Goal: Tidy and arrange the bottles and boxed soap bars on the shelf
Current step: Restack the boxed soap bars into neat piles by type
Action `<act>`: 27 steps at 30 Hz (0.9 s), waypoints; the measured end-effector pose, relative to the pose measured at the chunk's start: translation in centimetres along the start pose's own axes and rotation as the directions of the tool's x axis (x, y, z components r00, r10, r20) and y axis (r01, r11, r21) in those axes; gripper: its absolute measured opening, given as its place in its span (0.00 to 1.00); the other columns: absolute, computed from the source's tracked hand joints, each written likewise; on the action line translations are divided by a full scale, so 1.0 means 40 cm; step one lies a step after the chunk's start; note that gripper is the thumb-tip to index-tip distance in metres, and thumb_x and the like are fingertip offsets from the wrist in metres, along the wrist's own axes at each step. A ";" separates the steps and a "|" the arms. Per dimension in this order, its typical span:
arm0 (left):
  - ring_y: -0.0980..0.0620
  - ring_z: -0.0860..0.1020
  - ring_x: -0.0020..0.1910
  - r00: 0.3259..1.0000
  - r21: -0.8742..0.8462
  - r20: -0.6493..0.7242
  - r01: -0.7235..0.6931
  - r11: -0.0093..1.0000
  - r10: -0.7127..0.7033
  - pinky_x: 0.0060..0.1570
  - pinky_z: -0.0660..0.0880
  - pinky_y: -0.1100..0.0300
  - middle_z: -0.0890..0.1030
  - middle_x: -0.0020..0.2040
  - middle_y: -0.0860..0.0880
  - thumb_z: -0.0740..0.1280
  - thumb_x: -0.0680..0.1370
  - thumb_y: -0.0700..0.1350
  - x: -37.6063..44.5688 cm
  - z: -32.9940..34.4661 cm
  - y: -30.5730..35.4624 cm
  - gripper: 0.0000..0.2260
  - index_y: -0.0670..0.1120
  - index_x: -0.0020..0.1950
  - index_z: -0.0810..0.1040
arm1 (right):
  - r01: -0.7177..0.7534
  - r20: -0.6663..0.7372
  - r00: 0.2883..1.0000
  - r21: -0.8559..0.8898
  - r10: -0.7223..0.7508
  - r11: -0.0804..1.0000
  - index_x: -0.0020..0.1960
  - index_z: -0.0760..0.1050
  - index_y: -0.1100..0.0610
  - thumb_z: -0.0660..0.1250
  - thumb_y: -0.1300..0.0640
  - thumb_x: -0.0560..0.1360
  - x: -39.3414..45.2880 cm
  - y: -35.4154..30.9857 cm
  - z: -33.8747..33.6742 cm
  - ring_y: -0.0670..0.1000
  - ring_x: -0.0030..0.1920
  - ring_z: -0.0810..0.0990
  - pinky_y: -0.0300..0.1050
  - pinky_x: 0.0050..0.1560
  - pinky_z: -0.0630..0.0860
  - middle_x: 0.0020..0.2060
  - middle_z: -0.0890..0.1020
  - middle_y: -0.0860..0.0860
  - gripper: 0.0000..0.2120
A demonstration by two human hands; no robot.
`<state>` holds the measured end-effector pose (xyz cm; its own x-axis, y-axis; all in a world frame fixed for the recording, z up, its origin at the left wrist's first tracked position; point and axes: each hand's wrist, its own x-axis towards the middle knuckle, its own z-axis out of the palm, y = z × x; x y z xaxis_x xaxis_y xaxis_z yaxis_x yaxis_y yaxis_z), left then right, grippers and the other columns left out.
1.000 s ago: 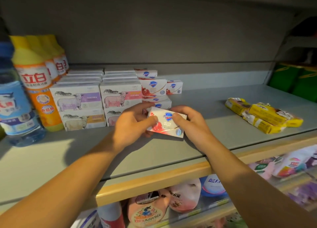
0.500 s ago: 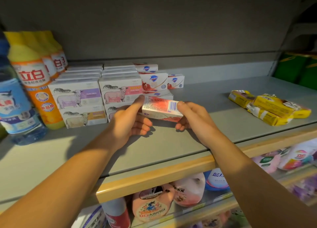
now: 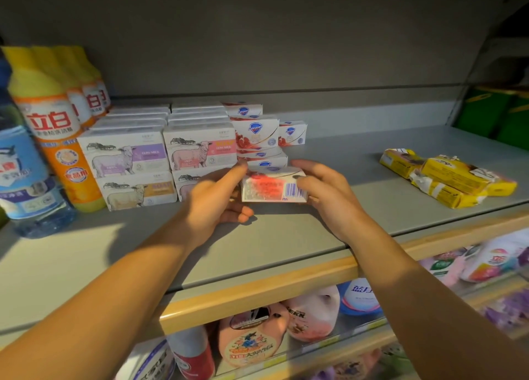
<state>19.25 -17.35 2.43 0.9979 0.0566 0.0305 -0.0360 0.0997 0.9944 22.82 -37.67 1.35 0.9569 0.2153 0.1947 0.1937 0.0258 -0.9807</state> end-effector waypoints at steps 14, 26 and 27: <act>0.50 0.84 0.44 0.978 0.188 -0.062 -0.185 0.965 0.200 0.42 0.83 0.50 0.86 0.48 0.49 0.68 0.79 0.41 -0.006 0.015 0.001 0.11 0.42 0.61 0.79 | 0.053 -0.039 0.998 -0.023 -0.054 0.998 0.65 0.73 0.49 0.70 0.63 0.76 -0.009 -0.002 0.002 0.49 0.48 0.85 0.40 0.40 0.81 0.51 0.85 0.51 0.20; 0.55 0.83 0.52 0.915 0.265 0.020 -0.393 0.880 0.403 0.45 0.81 0.61 0.85 0.53 0.49 0.70 0.76 0.33 0.003 0.012 -0.004 0.16 0.45 0.62 0.77 | 0.159 -0.018 0.987 -0.079 -0.161 0.984 0.62 0.74 0.47 0.73 0.64 0.73 -0.011 -0.003 0.004 0.39 0.52 0.81 0.35 0.41 0.79 0.54 0.81 0.44 0.22; 0.56 0.84 0.51 0.911 0.250 0.040 -0.407 0.878 0.411 0.43 0.81 0.62 0.85 0.53 0.51 0.70 0.76 0.33 0.001 0.013 -0.004 0.16 0.46 0.61 0.77 | 0.173 -0.014 0.984 -0.116 -0.176 0.978 0.63 0.74 0.47 0.73 0.64 0.73 -0.012 -0.002 0.006 0.41 0.54 0.81 0.35 0.42 0.79 0.56 0.81 0.45 0.22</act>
<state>19.34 -17.86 2.30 0.8963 0.0532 0.4401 -0.4244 -0.1841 0.8866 22.29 -37.55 1.32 0.9109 0.1938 0.3643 0.3802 -0.0506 -0.9235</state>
